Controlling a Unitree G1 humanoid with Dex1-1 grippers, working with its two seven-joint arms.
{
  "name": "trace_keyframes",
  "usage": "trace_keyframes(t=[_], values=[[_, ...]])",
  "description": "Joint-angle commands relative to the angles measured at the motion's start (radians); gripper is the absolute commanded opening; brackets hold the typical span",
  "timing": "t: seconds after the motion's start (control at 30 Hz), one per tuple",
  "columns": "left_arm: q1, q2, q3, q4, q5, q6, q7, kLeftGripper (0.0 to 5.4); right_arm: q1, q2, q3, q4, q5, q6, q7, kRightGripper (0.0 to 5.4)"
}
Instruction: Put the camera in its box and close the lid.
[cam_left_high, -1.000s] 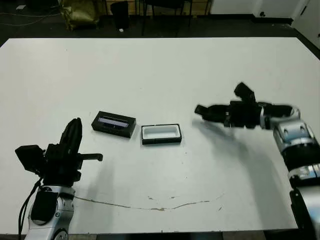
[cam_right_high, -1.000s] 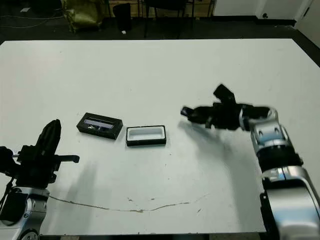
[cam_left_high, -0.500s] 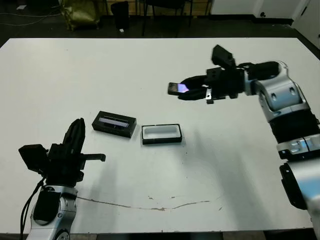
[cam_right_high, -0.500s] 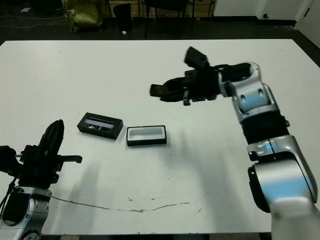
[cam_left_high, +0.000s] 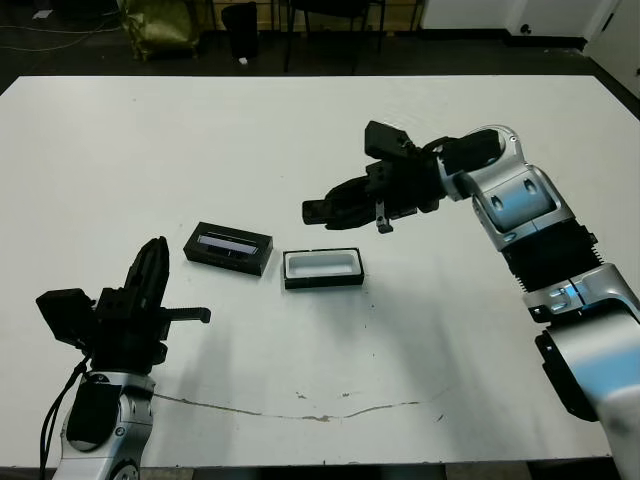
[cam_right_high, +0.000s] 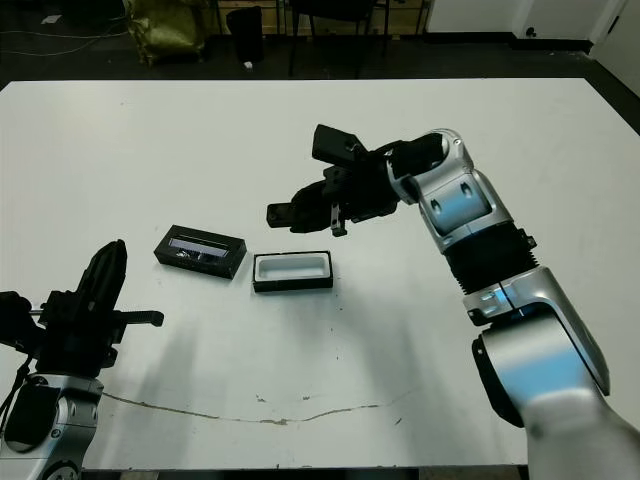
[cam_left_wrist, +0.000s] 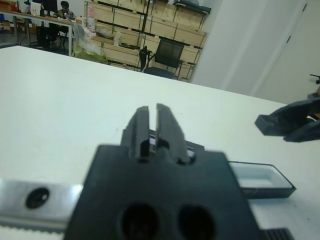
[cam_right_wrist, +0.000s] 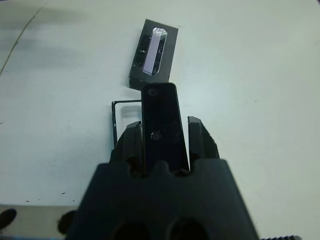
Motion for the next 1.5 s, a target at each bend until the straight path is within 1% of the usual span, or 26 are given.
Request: trace_keyframes(t=[0.03,0.2,0.4,0.7,0.87,1.03,1.17,1.27,1.33,1.4,1.5], values=[[0.018,0.008,0.002,0.005,0.017,0.009,0.003,0.00,0.008,0.006,0.017,0.000,-0.013,0.002,0.008,0.75],[0.012,0.009,0.006,0.011,0.008,0.012,-0.002,0.00,0.013,0.014,0.021,0.006,-0.010,0.004,0.009,0.75],[0.010,0.008,0.007,0.017,0.004,0.000,-0.009,0.00,0.018,0.027,0.036,0.028,-0.029,-0.010,0.002,0.75],[0.011,0.009,0.006,0.009,0.013,0.008,-0.004,0.00,0.030,0.052,0.061,0.056,-0.053,-0.047,0.011,0.75],[0.013,0.006,0.007,0.007,0.009,0.010,-0.004,0.00,0.031,0.059,0.076,0.046,-0.067,-0.018,0.017,0.75],[0.017,0.005,0.006,-0.003,0.003,0.021,0.002,0.00,0.039,0.061,0.086,0.045,-0.076,-0.041,0.016,0.75],[0.019,0.008,0.007,-0.001,0.002,0.018,-0.002,0.00,0.041,0.067,0.084,0.056,-0.074,-0.018,0.020,0.75],[0.020,0.006,0.006,-0.004,0.005,0.024,0.005,0.00,0.042,0.065,0.094,0.051,-0.088,-0.024,0.014,0.75],[0.021,0.004,0.005,-0.003,0.008,0.019,0.006,0.00,0.042,0.069,0.095,0.051,-0.088,-0.007,0.015,0.75],[0.021,0.000,0.007,-0.003,-0.004,0.021,0.005,0.00,0.045,0.071,0.095,0.055,-0.088,-0.016,0.015,0.75],[0.023,0.004,0.004,-0.002,0.004,0.016,0.003,0.00,0.048,0.070,0.101,0.049,-0.097,-0.030,0.011,0.75]])
